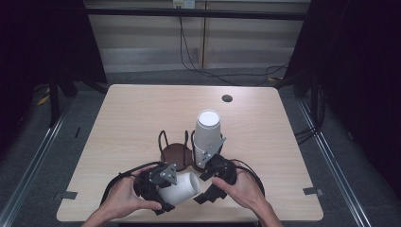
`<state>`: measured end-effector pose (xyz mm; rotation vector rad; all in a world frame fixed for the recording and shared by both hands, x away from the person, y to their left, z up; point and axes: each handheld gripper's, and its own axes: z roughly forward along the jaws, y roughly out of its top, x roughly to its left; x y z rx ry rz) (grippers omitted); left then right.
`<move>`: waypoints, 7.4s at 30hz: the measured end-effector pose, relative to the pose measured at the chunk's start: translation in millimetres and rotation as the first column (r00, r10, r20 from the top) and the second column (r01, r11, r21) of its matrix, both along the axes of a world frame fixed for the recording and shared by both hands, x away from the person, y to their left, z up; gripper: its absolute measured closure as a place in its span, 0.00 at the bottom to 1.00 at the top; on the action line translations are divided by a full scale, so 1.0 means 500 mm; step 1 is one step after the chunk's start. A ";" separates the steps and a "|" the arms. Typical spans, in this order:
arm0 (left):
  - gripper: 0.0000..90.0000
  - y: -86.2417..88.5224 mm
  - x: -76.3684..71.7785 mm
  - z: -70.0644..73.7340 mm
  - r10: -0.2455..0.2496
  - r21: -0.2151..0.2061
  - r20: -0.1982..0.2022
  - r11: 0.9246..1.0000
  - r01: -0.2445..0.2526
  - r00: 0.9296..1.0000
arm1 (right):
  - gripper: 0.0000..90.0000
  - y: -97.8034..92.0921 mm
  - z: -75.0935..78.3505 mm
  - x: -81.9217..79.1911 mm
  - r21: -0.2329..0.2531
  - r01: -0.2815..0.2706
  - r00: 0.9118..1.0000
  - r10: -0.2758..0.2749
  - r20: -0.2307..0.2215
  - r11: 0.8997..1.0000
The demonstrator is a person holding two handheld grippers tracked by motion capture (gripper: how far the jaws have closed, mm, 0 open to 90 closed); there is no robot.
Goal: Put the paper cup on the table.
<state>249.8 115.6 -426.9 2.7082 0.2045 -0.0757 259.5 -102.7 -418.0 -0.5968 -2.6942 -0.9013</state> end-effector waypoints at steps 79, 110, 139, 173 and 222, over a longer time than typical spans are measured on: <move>0.11 0.007 -0.008 0.013 -0.091 -0.166 0.126 0.980 0.111 0.988 | 0.27 0.032 0.000 -0.011 0.040 -0.064 0.996 0.061 0.059 0.997; 0.17 0.104 -0.003 0.059 0.087 -0.443 0.091 0.896 -0.038 0.992 | 0.27 -0.027 0.004 -0.005 0.072 0.021 0.997 -0.026 0.068 0.997; 0.18 0.128 0.000 0.020 0.148 -0.567 -0.021 0.813 -0.134 0.989 | 0.26 -0.086 0.015 0.002 0.336 0.081 0.988 -0.121 0.098 0.938; 0.14 0.104 -0.008 0.013 0.195 -0.726 0.004 0.676 -0.131 0.981 | 0.26 -0.056 0.008 -0.012 0.429 -0.004 0.987 -0.065 0.148 0.903; 0.14 0.078 0.008 0.007 0.139 -0.703 -0.062 0.697 -0.142 0.988 | 0.16 -0.026 -0.018 -0.013 0.337 0.026 0.989 -0.073 0.130 0.941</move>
